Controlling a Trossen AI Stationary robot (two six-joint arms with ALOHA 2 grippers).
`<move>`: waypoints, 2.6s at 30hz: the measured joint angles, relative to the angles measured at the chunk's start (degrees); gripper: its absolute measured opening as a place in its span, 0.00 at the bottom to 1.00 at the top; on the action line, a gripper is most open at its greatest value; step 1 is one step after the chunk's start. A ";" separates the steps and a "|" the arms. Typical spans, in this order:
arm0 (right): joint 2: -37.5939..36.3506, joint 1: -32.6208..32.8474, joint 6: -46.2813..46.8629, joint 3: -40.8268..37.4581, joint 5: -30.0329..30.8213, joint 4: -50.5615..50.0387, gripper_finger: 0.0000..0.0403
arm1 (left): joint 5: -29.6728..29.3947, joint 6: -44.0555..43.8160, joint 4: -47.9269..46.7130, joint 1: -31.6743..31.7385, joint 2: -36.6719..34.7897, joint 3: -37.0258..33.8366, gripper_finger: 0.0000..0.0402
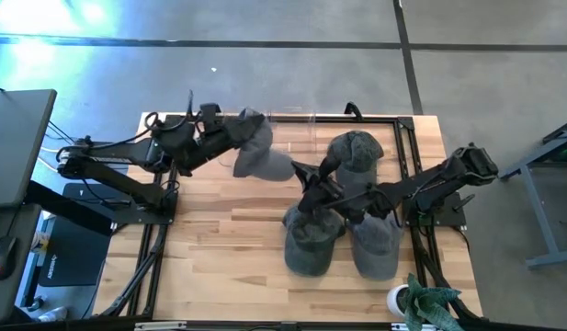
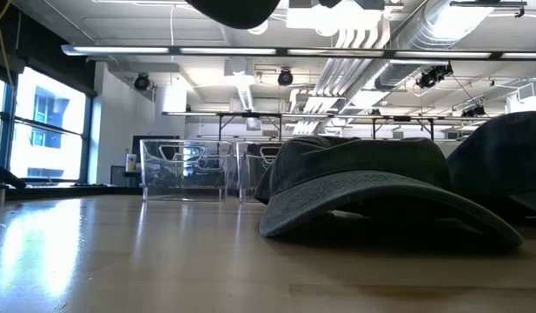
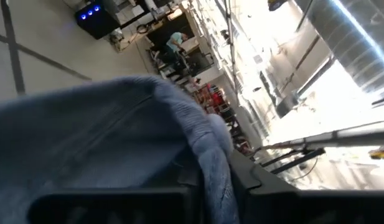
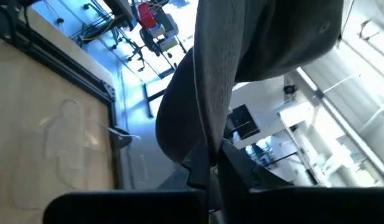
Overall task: Pick & Place hat
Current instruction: Put the left gray cap into the left transparent bin
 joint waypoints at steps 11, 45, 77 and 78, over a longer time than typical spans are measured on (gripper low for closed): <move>-4.68 2.13 20.48 0.00 2.92 -5.15 0.01 | 5.35 15.35 2.87 0.00 -5.27 0.08 0.51; -18.38 -4.06 51.41 -0.07 -11.24 -20.88 0.01 | 5.47 47.96 -33.86 0.02 -2.13 21.01 0.32; -18.38 0.31 55.46 0.02 -11.16 -22.31 0.02 | 35.99 56.38 -30.94 13.51 19.84 39.53 0.04; -18.38 0.31 55.47 0.02 -11.16 -22.28 0.02 | 37.00 56.24 -31.66 13.51 19.56 39.84 0.04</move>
